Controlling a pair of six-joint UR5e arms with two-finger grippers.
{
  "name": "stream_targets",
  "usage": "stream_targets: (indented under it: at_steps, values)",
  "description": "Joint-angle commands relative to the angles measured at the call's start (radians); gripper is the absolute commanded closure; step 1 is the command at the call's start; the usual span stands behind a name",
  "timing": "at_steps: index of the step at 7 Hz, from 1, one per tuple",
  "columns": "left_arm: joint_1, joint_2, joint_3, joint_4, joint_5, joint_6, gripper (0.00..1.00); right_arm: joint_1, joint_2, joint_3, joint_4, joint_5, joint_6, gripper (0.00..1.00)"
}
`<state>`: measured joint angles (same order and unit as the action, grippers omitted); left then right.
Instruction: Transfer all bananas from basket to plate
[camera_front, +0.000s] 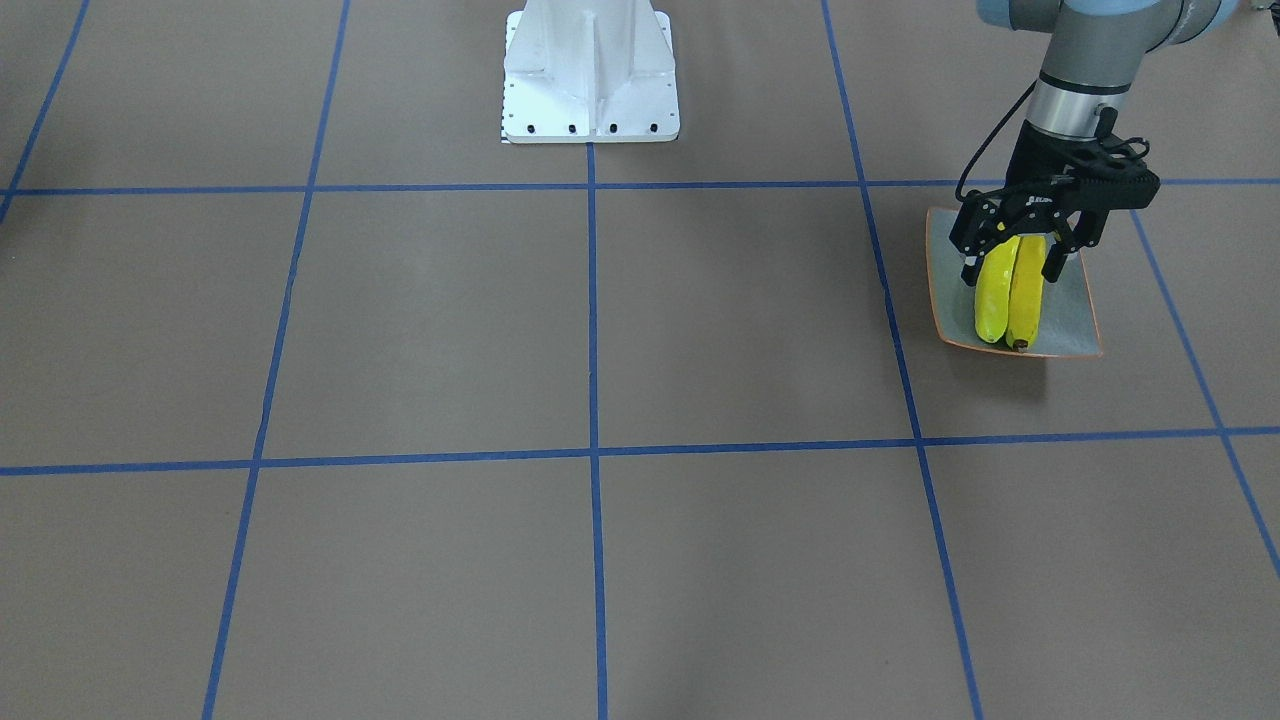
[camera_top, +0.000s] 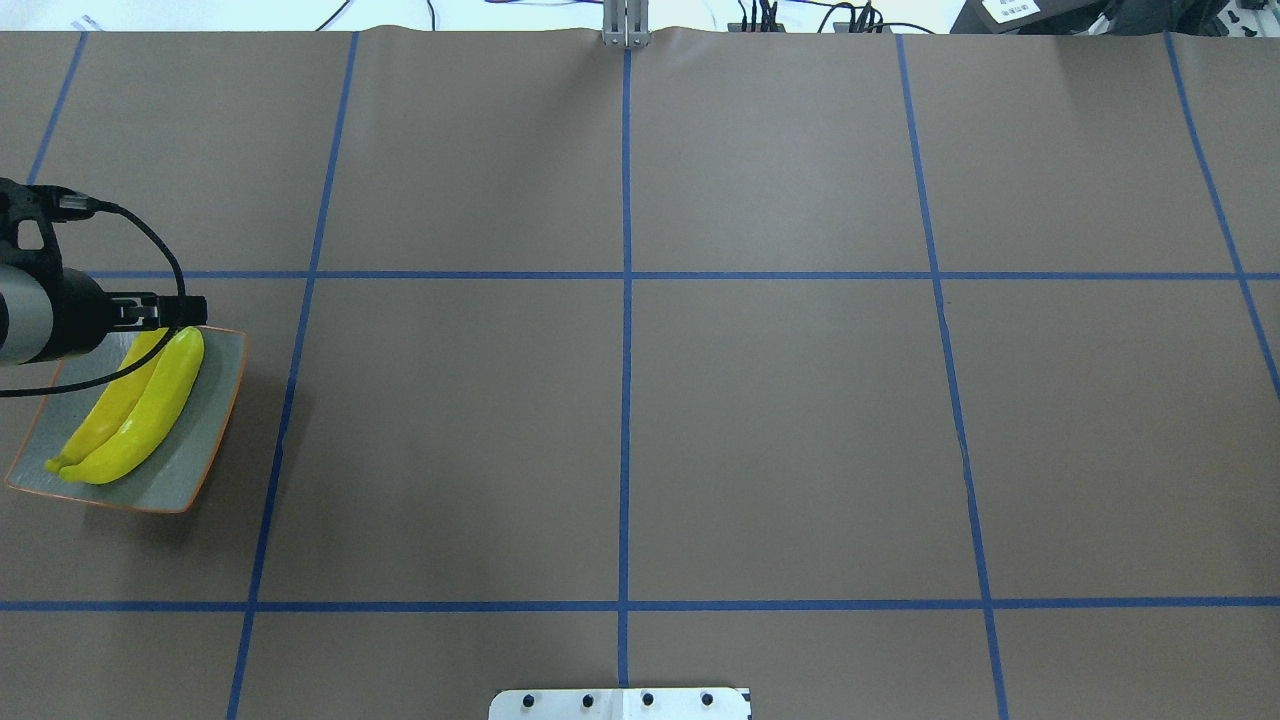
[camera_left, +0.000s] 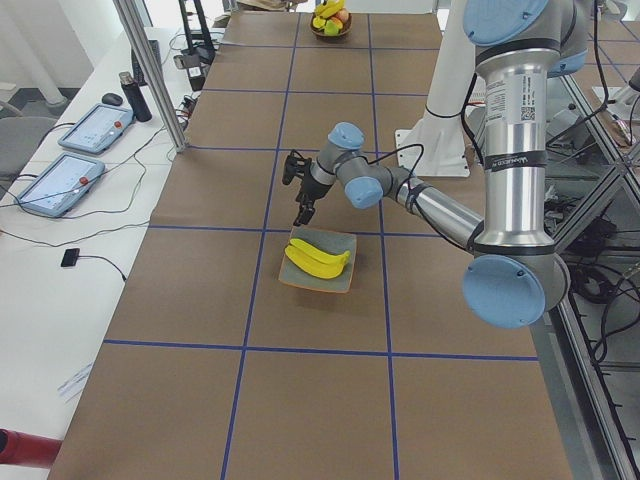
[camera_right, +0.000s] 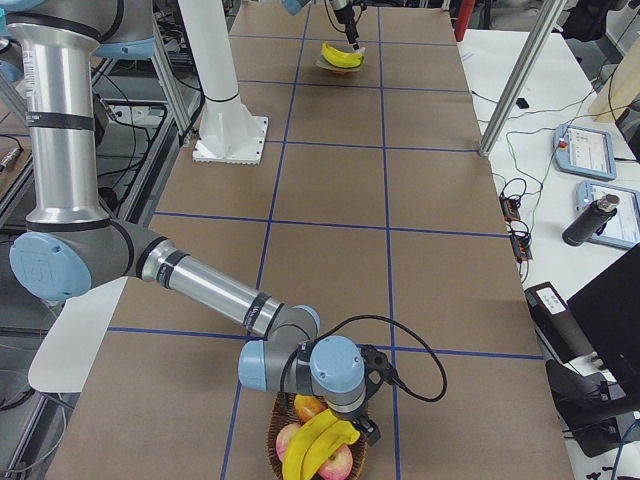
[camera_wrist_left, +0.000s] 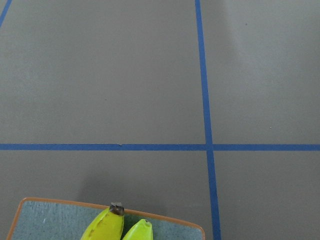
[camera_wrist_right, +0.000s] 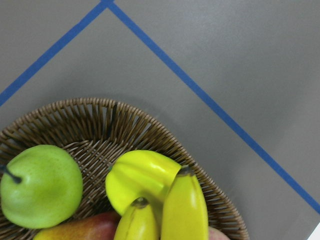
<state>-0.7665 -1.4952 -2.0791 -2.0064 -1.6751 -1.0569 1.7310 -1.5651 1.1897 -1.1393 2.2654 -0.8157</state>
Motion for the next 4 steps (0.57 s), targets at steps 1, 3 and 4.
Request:
stream_targets:
  at_steps: [1, 3, 4]
  values:
    - [0.001, 0.000, 0.004, 0.000, 0.000, 0.000, 0.00, -0.001, 0.001, -0.028, -0.014, -0.003, -0.002, 0.11]
    - [0.001, 0.000, 0.002, 0.000, 0.000, -0.002, 0.00, -0.001, -0.019, -0.033, -0.013, -0.016, 0.001, 0.18]
    - [0.001, 0.000, 0.001, -0.002, 0.002, -0.002, 0.00, -0.001, -0.021, -0.038, -0.011, -0.055, 0.000, 0.27]
